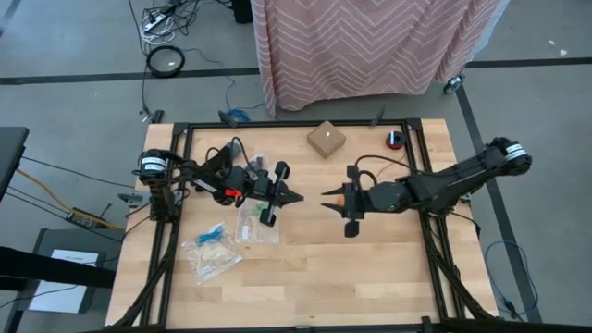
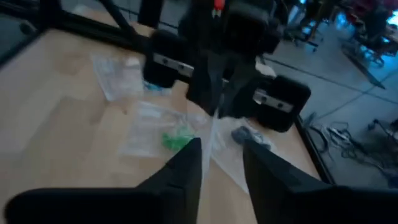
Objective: Sort rubber bands
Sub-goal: Open the transparent zip bag
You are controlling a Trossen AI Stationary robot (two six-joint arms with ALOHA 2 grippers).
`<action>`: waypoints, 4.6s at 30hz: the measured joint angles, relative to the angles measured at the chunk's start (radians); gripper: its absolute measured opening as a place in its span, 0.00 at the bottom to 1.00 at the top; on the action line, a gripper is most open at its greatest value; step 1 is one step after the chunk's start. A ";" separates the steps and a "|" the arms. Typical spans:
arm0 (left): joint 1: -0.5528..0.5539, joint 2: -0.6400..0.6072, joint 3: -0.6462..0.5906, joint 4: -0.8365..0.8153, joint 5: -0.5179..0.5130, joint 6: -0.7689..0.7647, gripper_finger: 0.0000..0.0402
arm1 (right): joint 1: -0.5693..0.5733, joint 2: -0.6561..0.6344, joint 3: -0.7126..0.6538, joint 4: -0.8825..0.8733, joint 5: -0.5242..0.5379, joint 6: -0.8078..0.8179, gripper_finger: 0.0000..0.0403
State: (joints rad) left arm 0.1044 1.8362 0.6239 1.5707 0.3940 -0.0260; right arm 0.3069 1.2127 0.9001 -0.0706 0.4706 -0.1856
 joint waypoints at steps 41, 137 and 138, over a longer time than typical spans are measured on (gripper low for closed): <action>-0.009 0.000 0.009 -0.022 -0.030 0.048 0.01 | -0.061 0.061 0.000 0.070 -0.047 -0.008 0.32; -0.063 -0.005 -0.005 0.000 -0.326 0.250 0.00 | -0.132 0.028 0.000 0.033 -0.108 0.114 0.31; -0.064 -0.005 -0.005 0.000 -0.324 0.250 0.00 | -0.132 0.028 0.000 0.023 -0.108 0.113 0.31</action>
State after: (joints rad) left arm 0.0407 1.8309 0.6189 1.5703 0.0698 0.2243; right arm 0.1749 1.2411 0.9001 -0.0474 0.3626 -0.0723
